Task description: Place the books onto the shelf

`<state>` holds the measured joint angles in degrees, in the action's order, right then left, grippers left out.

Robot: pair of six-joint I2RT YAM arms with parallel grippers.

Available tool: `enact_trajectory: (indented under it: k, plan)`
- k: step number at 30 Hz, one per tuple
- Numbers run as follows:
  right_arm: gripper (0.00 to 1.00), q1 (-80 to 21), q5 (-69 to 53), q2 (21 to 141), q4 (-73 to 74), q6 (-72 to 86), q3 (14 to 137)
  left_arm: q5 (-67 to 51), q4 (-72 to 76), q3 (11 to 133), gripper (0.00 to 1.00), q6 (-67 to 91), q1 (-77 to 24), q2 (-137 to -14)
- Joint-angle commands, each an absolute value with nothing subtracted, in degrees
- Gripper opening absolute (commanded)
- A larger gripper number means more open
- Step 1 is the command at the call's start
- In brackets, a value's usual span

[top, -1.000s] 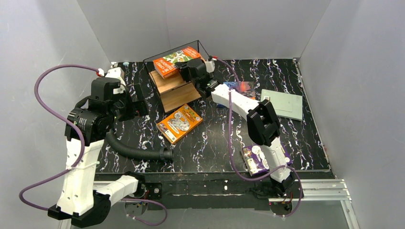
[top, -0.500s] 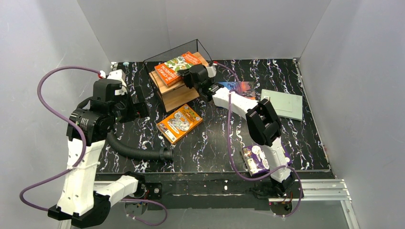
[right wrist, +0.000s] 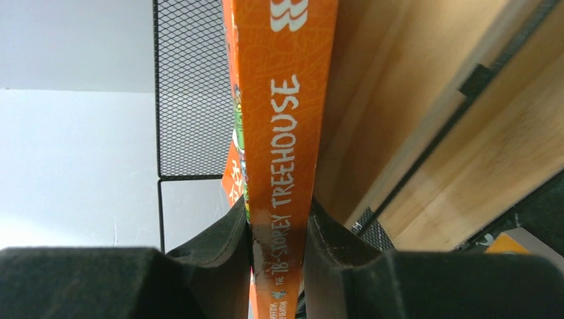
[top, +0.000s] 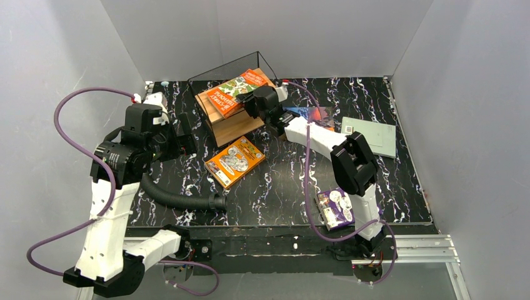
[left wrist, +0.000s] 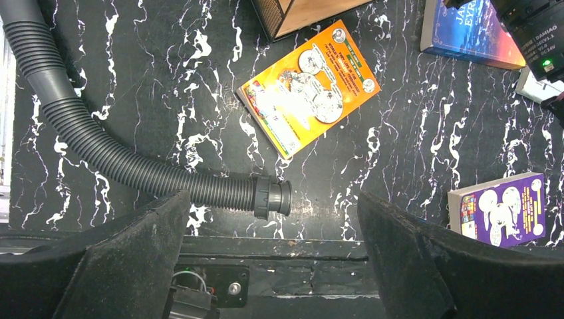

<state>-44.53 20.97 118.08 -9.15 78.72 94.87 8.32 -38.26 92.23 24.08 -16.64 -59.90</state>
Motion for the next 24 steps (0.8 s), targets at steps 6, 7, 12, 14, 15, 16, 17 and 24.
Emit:
enact_trajectory:
  k: [6,7,12,14,15,16,17,24]
  plan:
    - [0.59,-43.7,15.5,120.5,-7.2,78.1,103.4,8.5,-40.2,91.8,0.98,23.9,-16.9,-59.5]
    - [0.69,-43.7,15.6,119.7,-6.8,78.4,102.8,8.5,-40.2,91.7,0.98,23.8,-16.9,-59.6]
    - [0.84,-43.6,15.2,116.9,-4.2,80.5,99.9,7.8,-39.9,91.5,0.98,24.1,-16.8,-59.9]
    - [0.85,-43.6,14.4,115.8,-5.6,80.8,97.9,7.5,-39.7,91.3,0.98,24.3,-16.8,-60.1]
    - [0.85,-43.6,14.2,115.3,-5.9,80.9,97.1,7.3,-39.6,91.3,0.98,24.4,-16.8,-60.1]
    - [0.85,-43.6,13.9,114.8,-6.2,80.9,96.4,7.2,-39.5,91.1,0.98,24.5,-16.9,-60.2]
    - [0.85,-43.6,13.6,114.4,-6.1,80.9,95.8,7.1,-39.5,91.1,0.98,24.6,-16.9,-60.2]
    - [0.85,-43.7,12.0,112.8,-4.3,76.5,94.7,6.8,-39.3,90.3,0.98,25.0,-16.8,-60.2]
